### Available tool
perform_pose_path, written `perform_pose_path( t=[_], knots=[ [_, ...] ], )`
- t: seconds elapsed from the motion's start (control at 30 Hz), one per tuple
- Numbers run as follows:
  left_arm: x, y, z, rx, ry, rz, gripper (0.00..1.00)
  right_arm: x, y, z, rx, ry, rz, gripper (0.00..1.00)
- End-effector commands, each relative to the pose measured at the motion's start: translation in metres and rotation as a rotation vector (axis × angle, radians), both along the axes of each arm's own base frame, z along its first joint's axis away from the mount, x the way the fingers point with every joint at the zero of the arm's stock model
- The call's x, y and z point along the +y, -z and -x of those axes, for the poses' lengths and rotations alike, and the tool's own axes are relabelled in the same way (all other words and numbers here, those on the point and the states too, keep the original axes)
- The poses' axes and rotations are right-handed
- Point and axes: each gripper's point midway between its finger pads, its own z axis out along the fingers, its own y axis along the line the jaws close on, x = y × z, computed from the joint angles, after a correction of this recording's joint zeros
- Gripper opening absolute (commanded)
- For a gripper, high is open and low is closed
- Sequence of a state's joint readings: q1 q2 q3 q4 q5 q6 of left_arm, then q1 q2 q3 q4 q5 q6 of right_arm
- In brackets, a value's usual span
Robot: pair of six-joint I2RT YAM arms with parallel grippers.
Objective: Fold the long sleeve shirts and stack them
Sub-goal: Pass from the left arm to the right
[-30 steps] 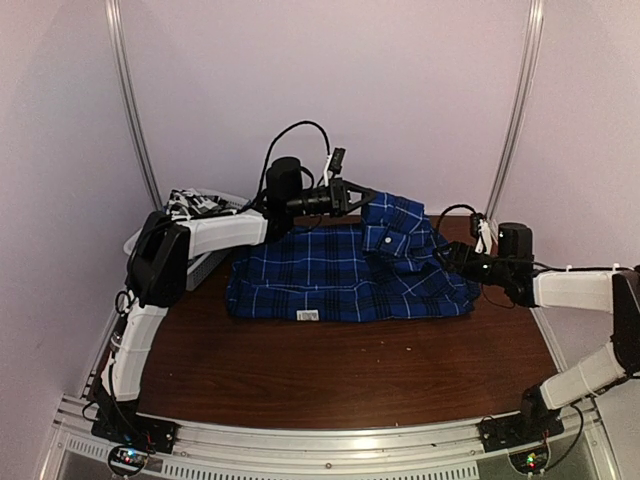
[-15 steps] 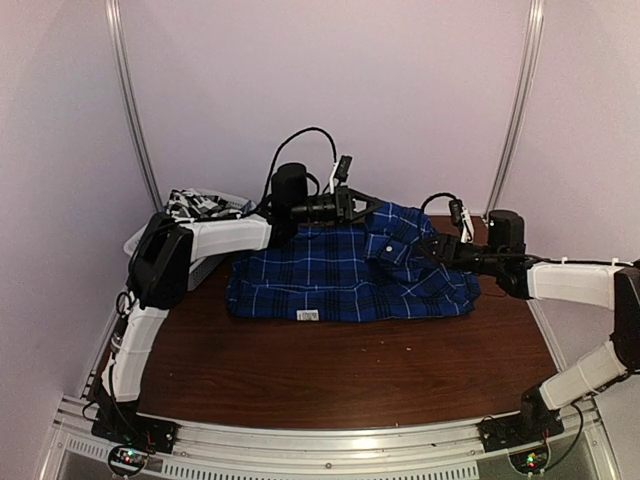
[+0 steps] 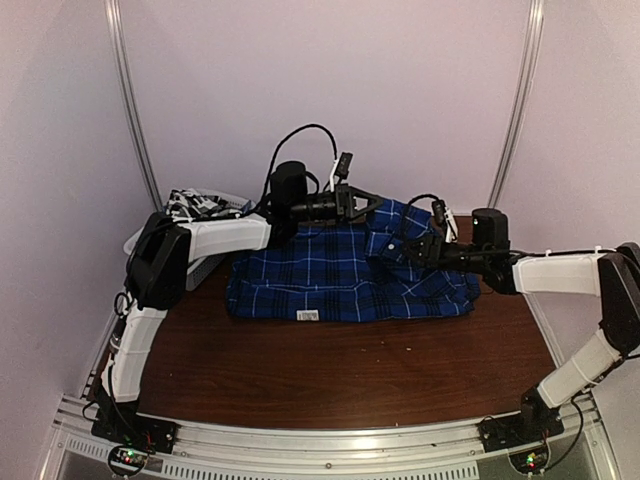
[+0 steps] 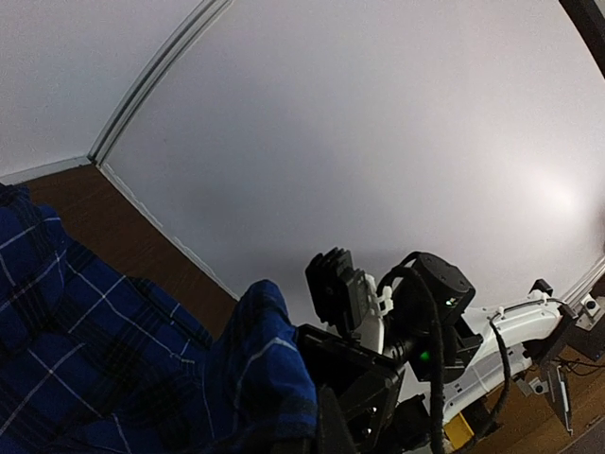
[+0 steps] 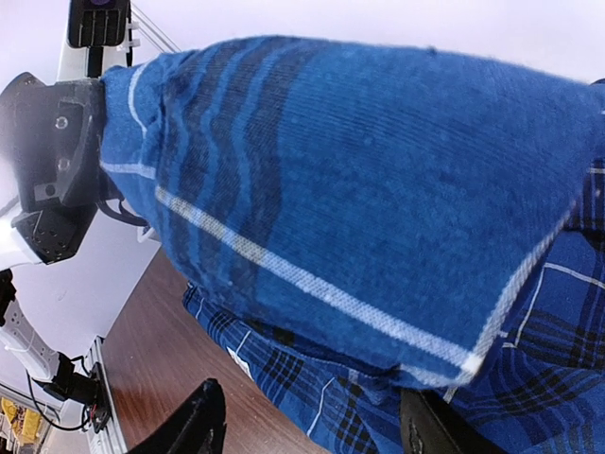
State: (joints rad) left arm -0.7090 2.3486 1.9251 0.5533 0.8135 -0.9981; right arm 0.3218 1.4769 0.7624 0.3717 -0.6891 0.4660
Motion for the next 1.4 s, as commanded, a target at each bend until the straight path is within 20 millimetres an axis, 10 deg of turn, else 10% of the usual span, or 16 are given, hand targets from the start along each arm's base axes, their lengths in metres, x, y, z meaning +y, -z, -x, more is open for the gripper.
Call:
perform_pose_path(
  t=[0.0,0.5,0.87,1.1,1.37],
  knots=[
    [0.007,-0.044,0.017,-0.085,0.031,0.076,0.0,0.007,-0.01,-0.007,-0.059,-0.019,0.001,0.64],
    [0.01,-0.045,0.021,-0.073,0.041,0.092,0.0,0.018,-0.009,-0.015,-0.141,-0.078,0.005,0.57],
    [0.011,-0.041,0.021,-0.07,0.041,0.089,0.0,0.019,-0.019,-0.016,-0.181,-0.083,-0.022,0.09],
    [0.021,-0.032,0.012,-0.074,0.003,0.069,0.01,-0.02,-0.052,-0.014,-0.194,0.078,0.048,0.0],
    [0.031,-0.034,-0.002,-0.127,-0.059,0.005,0.34,-0.078,-0.124,-0.028,-0.234,0.308,0.118,0.0]
  ],
)
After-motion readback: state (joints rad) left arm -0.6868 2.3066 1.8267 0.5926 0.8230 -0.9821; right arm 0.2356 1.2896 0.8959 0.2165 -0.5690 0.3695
